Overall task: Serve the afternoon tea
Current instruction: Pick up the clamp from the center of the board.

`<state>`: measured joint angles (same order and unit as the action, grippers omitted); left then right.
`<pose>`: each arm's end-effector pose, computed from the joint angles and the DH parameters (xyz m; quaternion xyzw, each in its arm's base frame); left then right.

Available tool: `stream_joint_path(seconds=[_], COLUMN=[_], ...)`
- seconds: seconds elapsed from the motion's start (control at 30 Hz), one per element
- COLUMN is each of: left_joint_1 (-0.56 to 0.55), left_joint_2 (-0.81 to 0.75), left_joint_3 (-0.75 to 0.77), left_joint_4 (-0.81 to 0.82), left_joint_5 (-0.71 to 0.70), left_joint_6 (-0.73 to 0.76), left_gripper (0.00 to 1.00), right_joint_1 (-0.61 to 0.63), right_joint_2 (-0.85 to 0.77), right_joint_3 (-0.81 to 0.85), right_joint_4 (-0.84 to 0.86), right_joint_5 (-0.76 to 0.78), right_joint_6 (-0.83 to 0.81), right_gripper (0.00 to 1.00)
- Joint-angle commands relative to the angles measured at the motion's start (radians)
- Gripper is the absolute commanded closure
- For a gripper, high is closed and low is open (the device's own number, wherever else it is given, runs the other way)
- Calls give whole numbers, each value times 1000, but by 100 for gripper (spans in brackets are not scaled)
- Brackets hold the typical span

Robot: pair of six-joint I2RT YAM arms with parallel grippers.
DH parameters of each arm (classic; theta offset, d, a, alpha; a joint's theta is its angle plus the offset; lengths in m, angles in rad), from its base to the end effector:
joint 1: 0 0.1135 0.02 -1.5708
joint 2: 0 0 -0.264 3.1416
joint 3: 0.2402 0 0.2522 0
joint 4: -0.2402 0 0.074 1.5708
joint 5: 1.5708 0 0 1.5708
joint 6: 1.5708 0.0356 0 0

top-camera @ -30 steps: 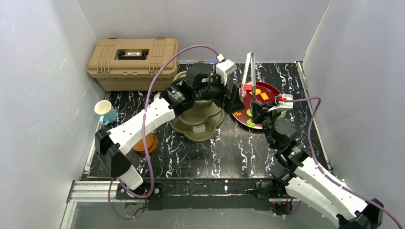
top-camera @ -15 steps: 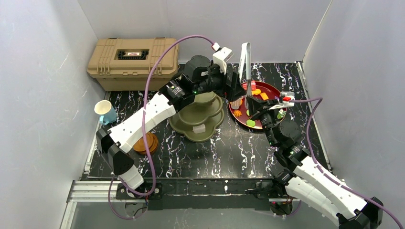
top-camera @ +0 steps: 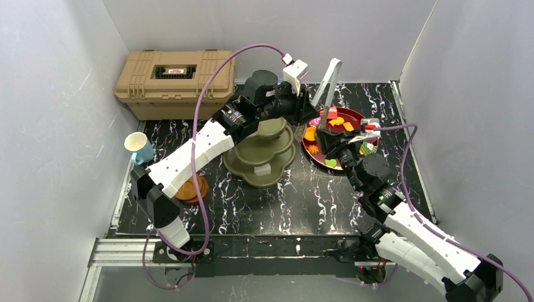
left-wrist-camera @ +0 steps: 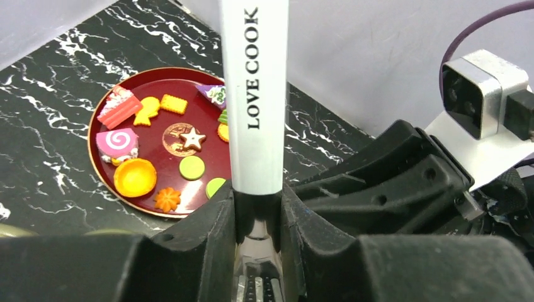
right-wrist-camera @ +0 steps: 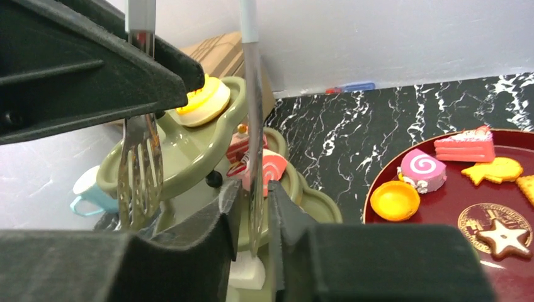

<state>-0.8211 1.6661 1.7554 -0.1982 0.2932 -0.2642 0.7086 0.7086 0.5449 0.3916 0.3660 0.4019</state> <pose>0.2590 -0.2933 0.4462 0.2962 0.6814 -0.4342 0.5094 0.1415 0.1045 0.3288 0.0474 0.6263 0.3096 0.7139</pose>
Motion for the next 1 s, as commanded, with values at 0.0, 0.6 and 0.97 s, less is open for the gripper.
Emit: stream_joint_path(seconds=[0.0,0.6,0.97], left_joint_1=[11,-26,-92], left_joint_2=[-78,-345,-346], left_joint_3=[-43,-400,-429], left_joint_4=[29,151,192], left_joint_5=[45,12,-87], left_joint_6=[152,488,606], left_gripper=[83,88,90], right_joint_1=[5,4,5], right_joint_2=[16,199,287], right_joint_3=[128,674,786], right_joint_4=[-80,-670,-809], right_joint_5=[-76,-408,-299], right_joint_6=[55,115,158], right_gripper=[57,2,5])
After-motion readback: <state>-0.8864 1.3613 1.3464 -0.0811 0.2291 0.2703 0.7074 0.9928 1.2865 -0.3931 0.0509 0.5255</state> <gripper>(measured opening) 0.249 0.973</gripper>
